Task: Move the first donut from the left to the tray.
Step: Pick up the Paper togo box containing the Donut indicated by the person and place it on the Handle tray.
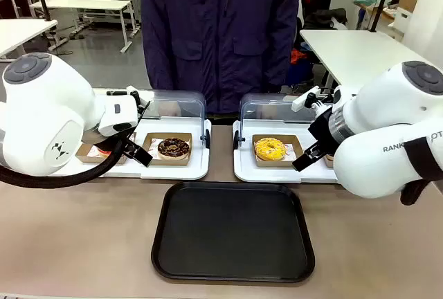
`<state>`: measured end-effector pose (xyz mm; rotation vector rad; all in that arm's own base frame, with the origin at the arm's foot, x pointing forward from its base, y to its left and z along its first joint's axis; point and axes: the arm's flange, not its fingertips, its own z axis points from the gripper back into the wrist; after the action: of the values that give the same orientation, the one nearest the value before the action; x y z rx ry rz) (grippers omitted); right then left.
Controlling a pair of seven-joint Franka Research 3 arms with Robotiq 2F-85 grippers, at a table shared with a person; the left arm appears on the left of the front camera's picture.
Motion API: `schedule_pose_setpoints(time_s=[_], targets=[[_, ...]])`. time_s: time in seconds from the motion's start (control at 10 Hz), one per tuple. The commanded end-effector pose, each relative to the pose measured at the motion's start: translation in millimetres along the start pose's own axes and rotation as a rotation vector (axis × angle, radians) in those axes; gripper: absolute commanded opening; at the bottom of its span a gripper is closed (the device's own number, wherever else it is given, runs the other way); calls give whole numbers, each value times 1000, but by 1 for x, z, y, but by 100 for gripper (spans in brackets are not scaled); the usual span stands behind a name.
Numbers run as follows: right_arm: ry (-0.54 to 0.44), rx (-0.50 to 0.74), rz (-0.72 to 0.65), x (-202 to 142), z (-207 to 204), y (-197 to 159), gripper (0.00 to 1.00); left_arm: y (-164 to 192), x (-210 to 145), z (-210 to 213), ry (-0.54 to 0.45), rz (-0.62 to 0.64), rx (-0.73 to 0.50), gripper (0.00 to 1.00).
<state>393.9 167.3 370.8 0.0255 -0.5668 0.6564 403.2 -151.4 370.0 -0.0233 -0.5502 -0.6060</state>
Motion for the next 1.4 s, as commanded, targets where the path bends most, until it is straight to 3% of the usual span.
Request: schedule_pose_setpoints(time_s=[0.0,0.9,1.2,1.3], targets=[[0,0,0,0,0,0,100,0,0,0,0,0,0,100],[0,0,1,0,0,0,100,0,0,0,0,0,0,100],[-97,7,-58,45,65,-33,100,36,28,57,-56,6,-146,100],[-117,18,-69,49,89,-49,100,48,37,74,-25,-24,-199,100]])
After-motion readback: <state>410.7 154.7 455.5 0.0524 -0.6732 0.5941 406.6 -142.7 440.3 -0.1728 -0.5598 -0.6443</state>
